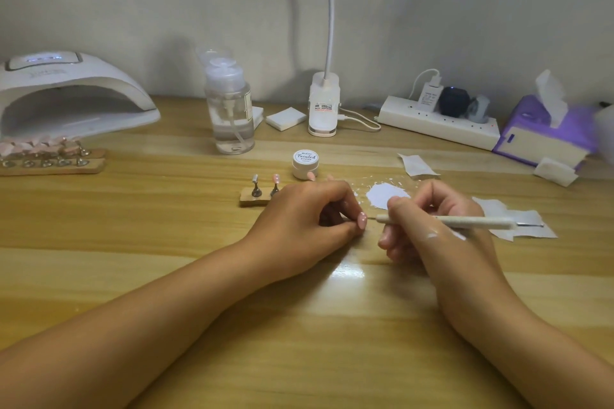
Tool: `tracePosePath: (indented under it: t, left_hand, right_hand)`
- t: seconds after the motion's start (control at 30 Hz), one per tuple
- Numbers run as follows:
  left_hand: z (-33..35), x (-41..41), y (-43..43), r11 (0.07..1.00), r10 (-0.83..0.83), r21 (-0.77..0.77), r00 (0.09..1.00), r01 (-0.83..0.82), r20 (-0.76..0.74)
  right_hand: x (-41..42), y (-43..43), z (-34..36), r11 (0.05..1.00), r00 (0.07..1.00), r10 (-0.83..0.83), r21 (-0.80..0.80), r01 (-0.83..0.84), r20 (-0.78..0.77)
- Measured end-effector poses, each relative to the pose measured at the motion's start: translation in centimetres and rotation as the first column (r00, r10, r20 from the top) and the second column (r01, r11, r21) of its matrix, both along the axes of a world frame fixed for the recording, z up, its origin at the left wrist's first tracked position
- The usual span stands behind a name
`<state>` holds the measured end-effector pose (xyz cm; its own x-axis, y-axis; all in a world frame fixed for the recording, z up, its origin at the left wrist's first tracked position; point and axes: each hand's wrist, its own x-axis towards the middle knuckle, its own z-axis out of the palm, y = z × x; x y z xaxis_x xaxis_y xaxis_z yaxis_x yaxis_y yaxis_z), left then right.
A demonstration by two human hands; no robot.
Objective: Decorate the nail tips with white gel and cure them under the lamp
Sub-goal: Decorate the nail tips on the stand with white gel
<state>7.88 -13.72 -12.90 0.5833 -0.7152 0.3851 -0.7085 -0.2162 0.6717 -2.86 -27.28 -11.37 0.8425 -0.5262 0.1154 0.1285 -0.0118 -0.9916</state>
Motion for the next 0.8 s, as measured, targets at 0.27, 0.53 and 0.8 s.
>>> tracePosePath:
  t: [0.27,0.53,0.8]
  left_hand:
    - [0.11,-0.02,-0.02,1.0,-0.003,0.012,1.0,0.003,0.011]
    - [0.11,-0.08,-0.06,1.0,0.0,0.021,1.0,0.0,0.006]
    - [0.09,-0.02,-0.06,1.0,0.006,0.018,1.0,-0.006,0.01]
  right_hand:
    - [0.35,0.11,-0.13,0.994,0.996,-0.025,-0.11,0.015,-0.083]
    - [0.47,0.03,-0.28,0.994,0.996,-0.008,-0.113,-0.002,-0.09]
    - [0.35,-0.16,-0.22,0.995,0.999,-0.009,-0.102,0.004,-0.042]
